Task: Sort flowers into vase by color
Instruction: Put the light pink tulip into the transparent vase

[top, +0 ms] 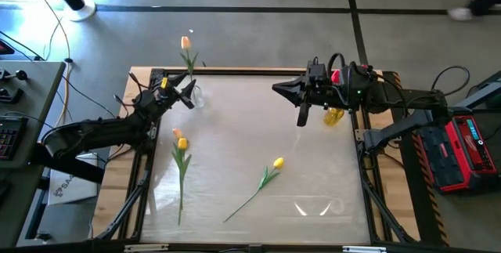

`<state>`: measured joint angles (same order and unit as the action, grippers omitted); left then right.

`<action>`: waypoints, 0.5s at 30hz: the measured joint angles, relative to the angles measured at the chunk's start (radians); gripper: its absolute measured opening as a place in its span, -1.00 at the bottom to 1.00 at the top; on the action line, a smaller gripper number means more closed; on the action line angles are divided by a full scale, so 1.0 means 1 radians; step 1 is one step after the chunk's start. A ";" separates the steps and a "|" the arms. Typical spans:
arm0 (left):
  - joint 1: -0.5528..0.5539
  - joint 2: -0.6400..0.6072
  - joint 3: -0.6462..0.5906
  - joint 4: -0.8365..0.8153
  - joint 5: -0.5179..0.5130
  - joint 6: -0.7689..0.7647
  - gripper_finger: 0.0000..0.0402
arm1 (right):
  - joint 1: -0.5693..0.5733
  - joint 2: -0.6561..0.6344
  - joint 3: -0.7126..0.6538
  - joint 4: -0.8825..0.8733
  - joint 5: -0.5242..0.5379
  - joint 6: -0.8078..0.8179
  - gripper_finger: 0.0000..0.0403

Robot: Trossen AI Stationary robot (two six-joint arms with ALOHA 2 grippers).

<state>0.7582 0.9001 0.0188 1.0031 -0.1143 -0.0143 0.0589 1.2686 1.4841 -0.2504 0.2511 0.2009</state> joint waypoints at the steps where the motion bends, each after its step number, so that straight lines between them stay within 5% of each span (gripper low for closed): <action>1: 0.000 -0.016 0.008 -0.032 0.000 0.000 0.12 | 0.000 0.000 0.000 0.000 0.000 0.000 -1.00; 15: 0.000 -0.179 0.190 -0.537 -0.034 0.019 0.12 | 0.000 0.000 0.000 0.000 0.000 0.000 -1.00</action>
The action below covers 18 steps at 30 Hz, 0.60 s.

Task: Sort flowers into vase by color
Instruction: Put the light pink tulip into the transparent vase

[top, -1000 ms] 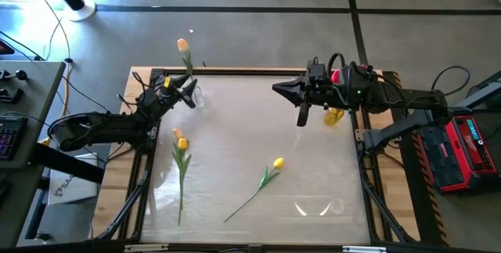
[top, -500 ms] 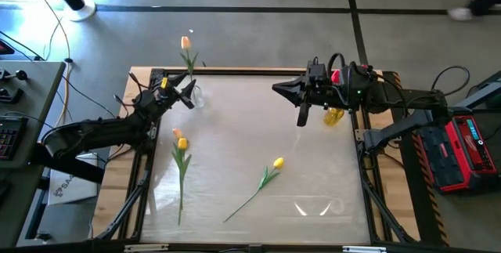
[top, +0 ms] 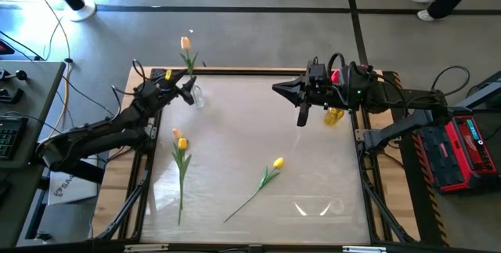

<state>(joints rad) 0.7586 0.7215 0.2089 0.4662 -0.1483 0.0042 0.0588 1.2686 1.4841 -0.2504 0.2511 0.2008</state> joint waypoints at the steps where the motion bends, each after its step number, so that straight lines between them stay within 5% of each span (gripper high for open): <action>1: 0.000 -0.007 0.011 -0.020 0.000 0.000 0.12 | 0.000 0.000 0.000 0.000 0.000 0.000 -1.00; 18: -0.017 -0.138 0.191 -0.561 0.040 -0.137 0.12 | 0.000 0.000 0.000 0.000 0.000 0.000 -1.00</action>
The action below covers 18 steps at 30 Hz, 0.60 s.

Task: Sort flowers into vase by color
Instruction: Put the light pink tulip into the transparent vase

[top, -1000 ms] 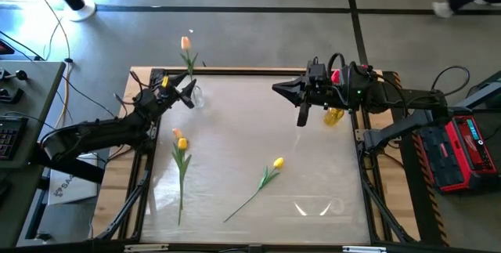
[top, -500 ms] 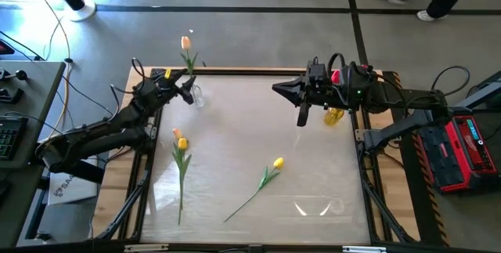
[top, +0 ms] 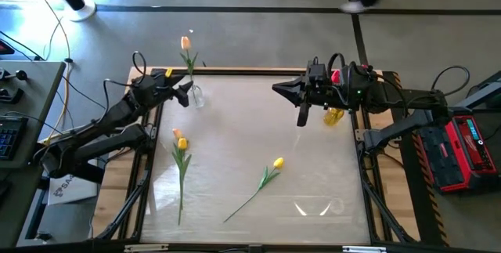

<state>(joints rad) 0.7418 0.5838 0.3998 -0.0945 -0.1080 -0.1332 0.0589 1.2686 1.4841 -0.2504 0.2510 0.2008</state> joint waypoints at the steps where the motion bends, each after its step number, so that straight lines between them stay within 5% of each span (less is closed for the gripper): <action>1: -0.008 -0.002 0.008 -0.018 0.010 -0.009 0.12 | 0.000 0.000 0.000 0.000 0.000 0.000 -1.00; 12: -0.155 -0.006 0.035 -0.062 0.025 -0.152 0.12 | 0.000 0.000 0.000 0.000 0.000 0.000 -1.00; 18: -0.264 0.000 0.035 0.025 0.123 -0.198 0.12 | 0.000 0.000 0.000 0.000 0.000 0.000 -1.00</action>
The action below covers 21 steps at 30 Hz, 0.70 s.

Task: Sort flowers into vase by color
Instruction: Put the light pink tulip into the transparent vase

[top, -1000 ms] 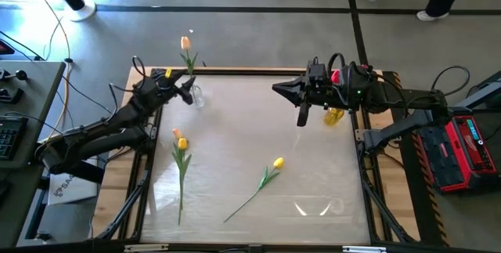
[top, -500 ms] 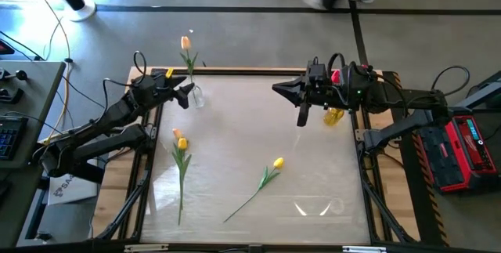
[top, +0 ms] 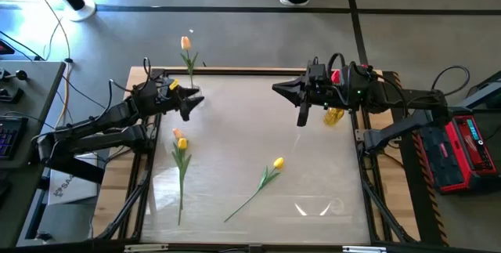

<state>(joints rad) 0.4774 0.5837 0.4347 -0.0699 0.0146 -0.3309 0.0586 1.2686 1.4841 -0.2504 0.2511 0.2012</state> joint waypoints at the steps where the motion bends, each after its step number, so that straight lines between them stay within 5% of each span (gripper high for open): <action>1: -0.021 0.007 0.000 0.021 0.017 0.000 0.12 | 0.000 0.000 0.000 0.000 0.000 0.000 -1.00; 6: -0.143 0.063 0.000 0.137 0.021 -0.053 0.12 | 0.000 0.000 0.000 0.000 0.000 0.000 -1.00; 16: -0.392 0.266 0.000 0.374 -0.128 -0.182 0.12 | 0.000 0.000 0.000 0.000 0.000 0.000 -1.00; 21: -0.511 0.329 0.072 0.348 -0.236 -0.168 0.04 | 0.000 0.000 0.000 0.000 0.000 0.000 -1.00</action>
<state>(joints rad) -0.0337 0.9127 0.5063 0.2783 -0.2210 -0.4990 0.0587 1.2686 1.4841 -0.2504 0.2512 0.2008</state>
